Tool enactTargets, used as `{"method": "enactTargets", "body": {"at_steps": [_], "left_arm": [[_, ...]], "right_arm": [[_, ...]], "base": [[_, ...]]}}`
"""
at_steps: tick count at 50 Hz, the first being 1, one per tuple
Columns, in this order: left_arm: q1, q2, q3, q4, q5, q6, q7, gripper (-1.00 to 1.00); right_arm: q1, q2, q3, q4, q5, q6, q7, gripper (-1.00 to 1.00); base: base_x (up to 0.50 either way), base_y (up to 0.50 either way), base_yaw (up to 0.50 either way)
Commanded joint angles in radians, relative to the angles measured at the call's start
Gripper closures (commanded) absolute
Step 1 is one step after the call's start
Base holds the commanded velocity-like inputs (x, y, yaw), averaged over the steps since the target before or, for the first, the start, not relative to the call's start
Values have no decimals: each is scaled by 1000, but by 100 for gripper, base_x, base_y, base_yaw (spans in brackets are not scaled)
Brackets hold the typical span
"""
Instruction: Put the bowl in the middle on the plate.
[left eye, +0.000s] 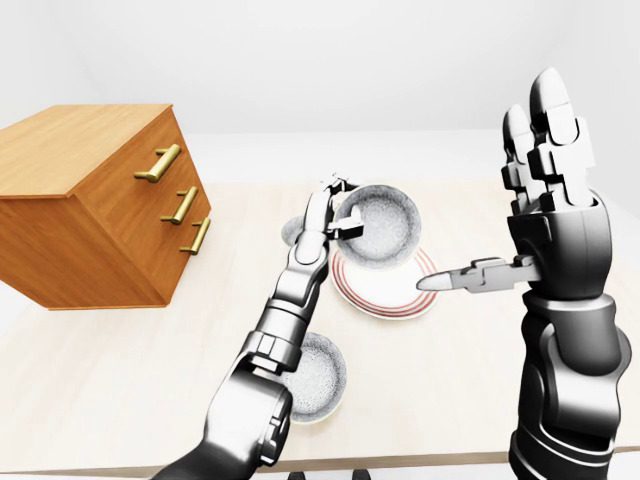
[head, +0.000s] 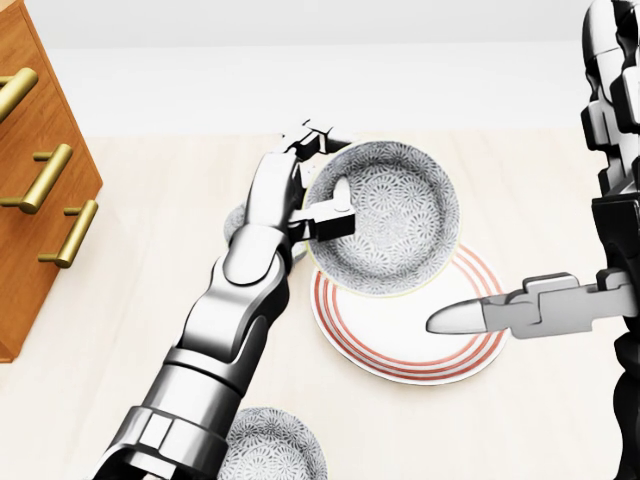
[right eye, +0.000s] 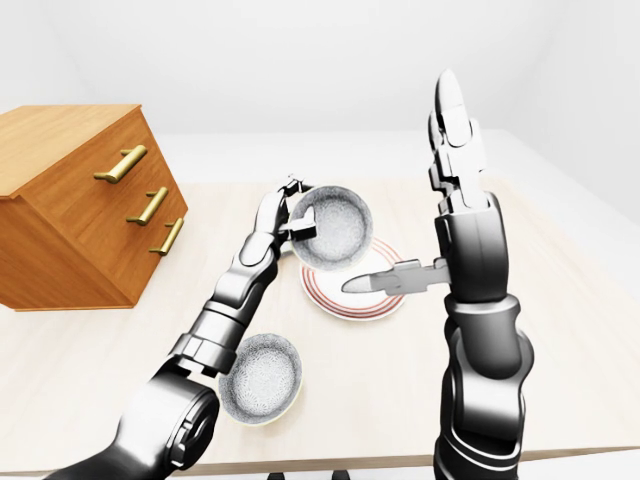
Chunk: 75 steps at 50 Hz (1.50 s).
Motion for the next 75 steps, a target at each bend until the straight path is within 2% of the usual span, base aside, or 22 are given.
{"method": "enactTargets", "body": {"at_steps": [1, 12, 20, 28, 37, 43, 50, 56, 60, 75], "left_arm": [[-60, -66, 6, 159, -58, 0, 25, 100], [-103, -115, 12, 238, -134, 0, 28, 100], [-141, -120, 28, 316, -173, 0, 26, 100], [-188, -107, 58, 341, -244, 0, 40, 100], [-273, -67, 125, 487, -346, 0, 111, 100], [-288, -46, 144, 531, -389, 0, 136, 100], [-297, -42, 170, 563, -445, 0, 196, 100], [-286, -45, 169, 573, -453, 0, 238, 100], [-286, -57, 162, 572, -447, 0, 305, 100], [-284, -107, 138, 576, -390, 0, 356, 100]], "right_arm": [[6, -3, -11, -22, 2, 0, 7, -100], [25, 0, -24, -26, 10, 0, 10, -100], [22, -2, -23, -27, 10, 0, 9, -100], [18, 0, -14, -17, 7, 0, 5, -100], [17, -1, -15, -26, 5, 0, 8, -100], [22, 2, -15, -23, 6, 0, 7, -100], [21, 2, -13, -27, 5, 0, 6, -100], [22, 3, -12, -26, 3, 0, 6, -100], [20, 5, -8, -22, 2, 0, 5, -100], [9, 2, -5, -31, -2, 0, 7, -100]], "base": [[0, 0, 0], [0, 0, 0], [0, 0, 0], [0, 0, 0], [0, 0, 0], [0, 0, 0], [0, 0, 0], [0, 0, 0], [0, 0, 0], [0, 0, 0]]}}
